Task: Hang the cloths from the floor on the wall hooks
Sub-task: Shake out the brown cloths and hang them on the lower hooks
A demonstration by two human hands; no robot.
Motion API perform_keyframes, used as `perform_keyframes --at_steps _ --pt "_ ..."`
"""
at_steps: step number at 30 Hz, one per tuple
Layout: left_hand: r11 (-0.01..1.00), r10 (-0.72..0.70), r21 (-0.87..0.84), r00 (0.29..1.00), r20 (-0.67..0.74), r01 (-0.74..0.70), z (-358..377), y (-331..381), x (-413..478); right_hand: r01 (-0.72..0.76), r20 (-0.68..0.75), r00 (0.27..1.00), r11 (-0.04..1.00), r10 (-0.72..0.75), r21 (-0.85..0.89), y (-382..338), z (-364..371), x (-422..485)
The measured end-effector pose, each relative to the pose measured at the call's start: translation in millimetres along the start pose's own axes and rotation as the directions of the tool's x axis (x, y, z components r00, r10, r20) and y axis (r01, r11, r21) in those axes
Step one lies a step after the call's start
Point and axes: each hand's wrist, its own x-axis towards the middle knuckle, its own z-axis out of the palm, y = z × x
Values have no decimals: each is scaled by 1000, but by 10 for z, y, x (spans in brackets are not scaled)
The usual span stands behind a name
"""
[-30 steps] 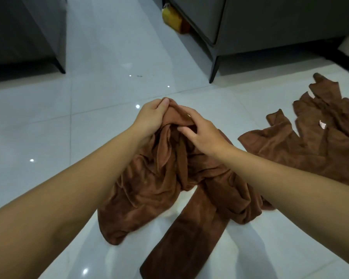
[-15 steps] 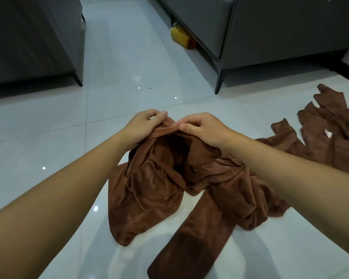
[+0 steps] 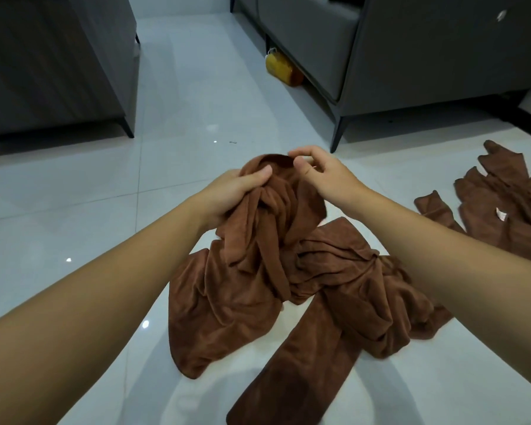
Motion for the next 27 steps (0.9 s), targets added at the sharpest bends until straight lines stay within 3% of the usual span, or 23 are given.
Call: perform_keyframes --at_steps 2,4,8,13,18,21,24,27 --pt "993 23 -111 998 -56 -29 53 109 6 15 132 991 994 -29 107 -51 24 -60" --pt "977 9 -212 998 -66 -23 79 189 12 54 164 983 979 -87 195 -117 81 -92" --pt "944 -33 -329 987 -155 -21 109 230 34 138 81 984 970 -157 202 -203 206 -86" --pt "888 -133 -459 969 -207 23 77 148 111 191 -169 973 955 -155 228 -174 245 -8" --pt "977 -40 -211 998 -52 29 167 -39 51 184 -424 905 868 34 461 -280 103 155" --pt "1000 1 -18 999 52 -1 319 -109 36 161 -498 859 859 121 486 -289 -25 244" --pt "995 100 -1 989 106 -100 424 -205 60 -10 -361 906 863 223 506 -193 -51 277" --pt "987 106 -121 994 -29 -109 495 -178 50 -95 -177 961 856 212 508 -92 -25 219"
